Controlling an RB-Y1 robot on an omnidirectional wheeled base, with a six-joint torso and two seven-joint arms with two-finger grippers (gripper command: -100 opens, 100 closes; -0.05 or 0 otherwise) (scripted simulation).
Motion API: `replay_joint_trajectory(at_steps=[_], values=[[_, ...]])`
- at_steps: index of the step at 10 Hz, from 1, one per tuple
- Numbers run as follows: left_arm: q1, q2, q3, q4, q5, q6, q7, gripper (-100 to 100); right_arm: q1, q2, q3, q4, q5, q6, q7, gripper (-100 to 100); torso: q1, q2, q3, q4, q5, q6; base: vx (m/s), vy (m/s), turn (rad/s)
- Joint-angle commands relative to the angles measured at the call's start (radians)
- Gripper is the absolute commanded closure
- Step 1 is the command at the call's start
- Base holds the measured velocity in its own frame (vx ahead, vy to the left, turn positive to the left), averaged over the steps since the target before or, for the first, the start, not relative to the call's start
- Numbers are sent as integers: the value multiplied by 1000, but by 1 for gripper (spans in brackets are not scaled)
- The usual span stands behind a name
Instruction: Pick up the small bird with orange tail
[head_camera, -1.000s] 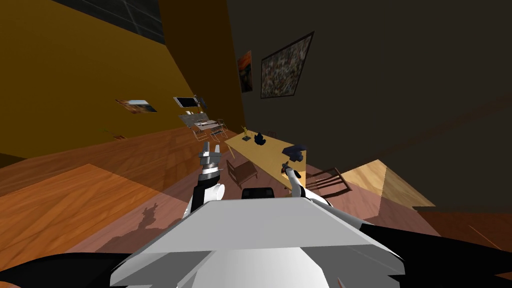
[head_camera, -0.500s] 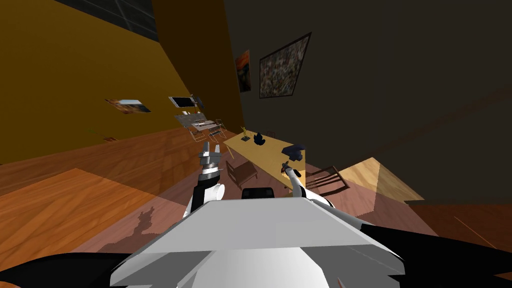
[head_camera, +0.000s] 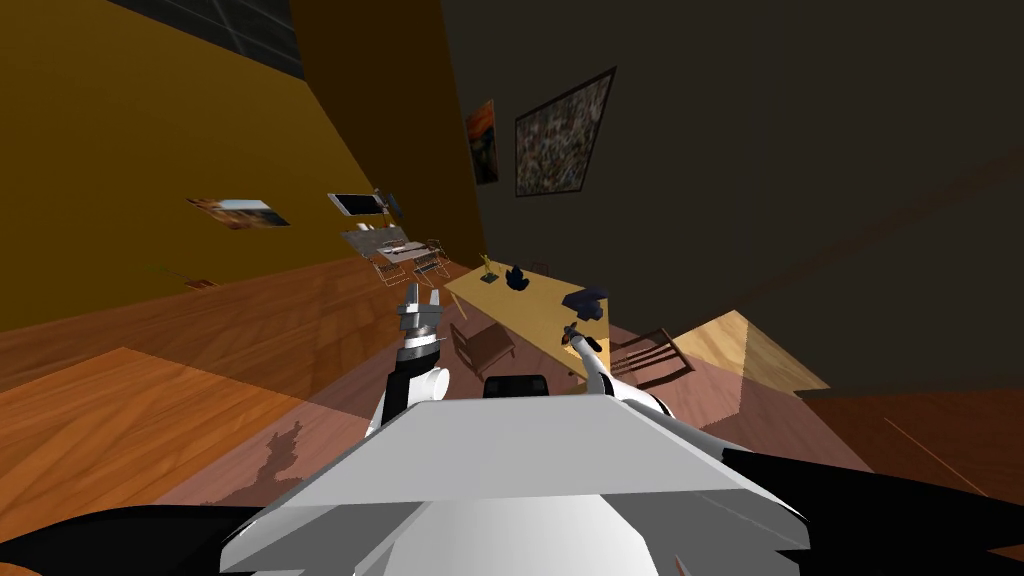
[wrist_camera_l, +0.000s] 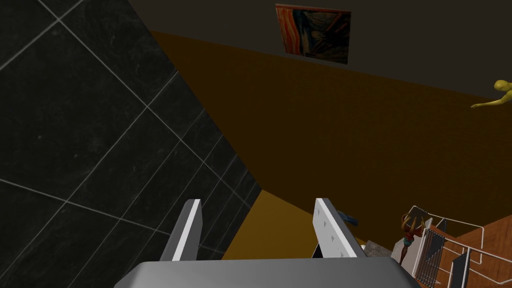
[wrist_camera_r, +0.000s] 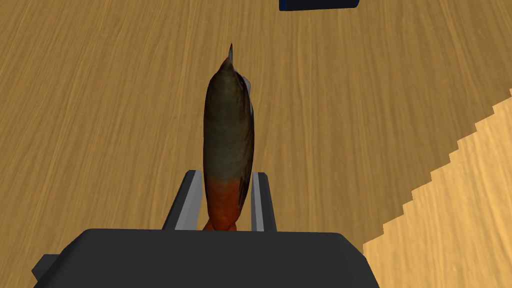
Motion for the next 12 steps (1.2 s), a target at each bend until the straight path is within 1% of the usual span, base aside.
replay_joint_trajectory(at_steps=[1, 2, 3, 5, 6, 8, 9, 11, 12], values=[[0, 0, 0, 0, 0, 0, 0, 0, 3, -8, 21, -1, 28, 4, -50, 100, 0, 0, 0, 0, 0, 0, 8, 35, -74], [0, 0, 0, 0, 0, 0, 0, 0, 3, -8, 21, -1, 28, 4, -76, 100, 0, 0, 0, 0, 0, -1, 5, 19, 7], [0, 0, 0, 0, 0, 0, 0, 0, 10, -23, 66, -4, 75, 12, -107, 100, 0, 0, 0, 0, 0, -1, 11, 32, -89], [0, 0, 0, 0, 0, 0, 0, 0, 10, -23, 66, -4, 81, 12, -163, 100, 1, 0, 0, 0, 1, -1, 9, 26, -42], [0, 0, 0, 0, 0, 0, 0, 0, 17, -38, 110, -6, 129, 20, -192, 100, 1, 0, 0, 0, 1, -2, 11, 29, -93], [0, 0, 0, 0, 0, 0, 0, 0, 17, -38, 110, -6, 134, 20, -251, 100, 2, 0, 0, 0, 1, -2, 6, 29, -39], [0, 0, 0, 0, 0, 0, 0, 0, 24, -53, 155, -9, 182, 28, -279, 100, 1, 0, 0, 1, 1, -2, 14, 30, -104], [0, 0, 0, 0, 0, 0, 0, 0, 24, -53, 155, -9, 187, 28, -337, 100, 2, 0, 0, 0, 2, -2, 6, 25, -35], [0, 0, 0, 0, 0, 0, 0, 0, 24, -53, 154, -8, 184, 28, -316, 100, 1, 0, 1, 1, 2, -2, 1, 6, 6]])
